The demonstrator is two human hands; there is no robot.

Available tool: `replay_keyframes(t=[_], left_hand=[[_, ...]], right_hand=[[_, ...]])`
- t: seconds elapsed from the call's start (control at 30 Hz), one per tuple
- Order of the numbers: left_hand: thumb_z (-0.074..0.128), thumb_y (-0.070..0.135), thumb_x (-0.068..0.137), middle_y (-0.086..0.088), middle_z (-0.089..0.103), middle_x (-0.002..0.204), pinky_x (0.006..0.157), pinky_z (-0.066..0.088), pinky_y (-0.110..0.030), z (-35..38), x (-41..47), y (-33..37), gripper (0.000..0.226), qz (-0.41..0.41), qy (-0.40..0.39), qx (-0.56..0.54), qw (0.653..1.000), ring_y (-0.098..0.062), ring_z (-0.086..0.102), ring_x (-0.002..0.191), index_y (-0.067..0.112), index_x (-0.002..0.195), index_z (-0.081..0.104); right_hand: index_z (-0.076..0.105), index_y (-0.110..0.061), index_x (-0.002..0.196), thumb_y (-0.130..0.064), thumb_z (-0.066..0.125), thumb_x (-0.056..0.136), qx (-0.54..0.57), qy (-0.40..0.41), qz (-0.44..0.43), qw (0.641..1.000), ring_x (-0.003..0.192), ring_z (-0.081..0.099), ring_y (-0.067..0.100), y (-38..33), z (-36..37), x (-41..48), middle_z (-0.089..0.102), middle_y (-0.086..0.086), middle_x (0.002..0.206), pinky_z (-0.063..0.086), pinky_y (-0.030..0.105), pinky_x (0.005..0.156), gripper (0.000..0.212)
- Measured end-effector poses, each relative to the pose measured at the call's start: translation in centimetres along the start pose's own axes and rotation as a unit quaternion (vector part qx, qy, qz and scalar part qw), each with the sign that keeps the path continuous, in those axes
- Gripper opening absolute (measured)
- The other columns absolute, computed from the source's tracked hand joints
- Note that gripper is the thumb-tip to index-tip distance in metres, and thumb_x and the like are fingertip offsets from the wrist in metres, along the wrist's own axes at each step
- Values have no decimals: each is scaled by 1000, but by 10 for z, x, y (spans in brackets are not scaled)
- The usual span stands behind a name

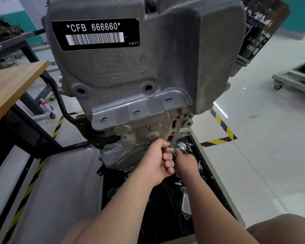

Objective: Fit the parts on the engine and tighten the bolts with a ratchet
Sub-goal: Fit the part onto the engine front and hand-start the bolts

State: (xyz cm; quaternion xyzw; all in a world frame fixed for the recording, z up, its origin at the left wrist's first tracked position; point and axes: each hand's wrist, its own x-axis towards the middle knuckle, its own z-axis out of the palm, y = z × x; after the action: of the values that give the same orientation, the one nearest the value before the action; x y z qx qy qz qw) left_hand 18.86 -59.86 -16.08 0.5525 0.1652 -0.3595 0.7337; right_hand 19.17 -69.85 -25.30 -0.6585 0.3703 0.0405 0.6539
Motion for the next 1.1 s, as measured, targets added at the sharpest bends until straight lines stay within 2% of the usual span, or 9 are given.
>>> replay_keyframes(t=[0.13, 0.27, 0.4, 0.53, 0.73, 0.8, 0.93, 1.0, 1.1], left_hand=[[44, 28, 84, 8, 27, 47, 40, 28, -17, 0, -1, 0, 23, 2, 1, 0, 1000, -10, 25, 36, 22, 62, 38], [44, 28, 84, 8, 28, 47, 40, 28, -17, 0, 0, 0, 23, 1, 3, 3, 1000, -10, 25, 36, 22, 63, 38], [44, 29, 84, 8, 27, 47, 40, 28, -17, 0, 1, 0, 23, -1, 6, 3, 1000, -10, 25, 36, 22, 63, 38], [45, 29, 84, 8, 27, 47, 40, 28, -18, 0, 1, -1, 23, -1, 6, 5, 1000, -10, 24, 36, 22, 63, 38], [44, 29, 84, 8, 27, 48, 41, 27, -18, -1, 1, -1, 23, -1, 3, 6, 1000, -10, 25, 37, 22, 64, 38], [44, 28, 84, 8, 27, 47, 40, 28, -18, -1, 1, -1, 22, -3, 2, 5, 1000, -10, 25, 37, 22, 64, 38], [45, 28, 84, 8, 27, 48, 40, 28, -17, -1, 1, 0, 22, -2, 2, 2, 1000, -10, 25, 36, 22, 64, 38], [45, 28, 84, 8, 27, 48, 40, 28, -17, -1, 0, 0, 23, -2, 2, 4, 1000, -10, 25, 36, 22, 64, 38], [44, 28, 84, 8, 27, 48, 41, 27, -16, 0, -1, 0, 23, -4, 4, 5, 1000, -10, 24, 36, 22, 63, 38]], right_hand=[[58, -7, 81, -21, 52, 93, 60, -18, 9, 998, 54, 48, 19, 0, 2, -1, 52, 5, 65, 41, 29, 53, 19], [57, -4, 74, -25, 54, 91, 43, 0, 36, 998, 57, 53, 26, -1, 0, 0, 54, 10, 64, 43, 28, 48, 27], [56, -5, 78, -15, 53, 90, 82, -22, 47, 995, 50, 44, 21, -2, 0, -1, 48, 9, 61, 39, 27, 49, 17], [56, -4, 71, -21, 54, 90, 61, -5, 38, 997, 48, 45, 22, -2, -1, 1, 49, 10, 58, 38, 26, 46, 25], [57, -4, 77, -27, 46, 97, 57, -21, 32, 998, 55, 49, 23, -1, 2, 3, 52, 10, 66, 40, 26, 45, 32], [57, -5, 76, -23, 53, 94, 61, -33, 29, 997, 53, 49, 23, -1, 3, 2, 52, 10, 65, 40, 26, 46, 26], [52, -5, 69, -21, 43, 98, 12, -5, 21, 1000, 52, 47, 24, -1, -2, 5, 50, 13, 63, 38, 28, 45, 34], [52, -6, 65, -26, 50, 96, 15, -7, 14, 1000, 50, 46, 23, -1, -2, 4, 48, 9, 57, 36, 26, 43, 37], [48, -8, 59, -20, 54, 94, 14, 0, -12, 1000, 47, 42, 22, -1, -1, 2, 44, 9, 53, 36, 31, 49, 37]])
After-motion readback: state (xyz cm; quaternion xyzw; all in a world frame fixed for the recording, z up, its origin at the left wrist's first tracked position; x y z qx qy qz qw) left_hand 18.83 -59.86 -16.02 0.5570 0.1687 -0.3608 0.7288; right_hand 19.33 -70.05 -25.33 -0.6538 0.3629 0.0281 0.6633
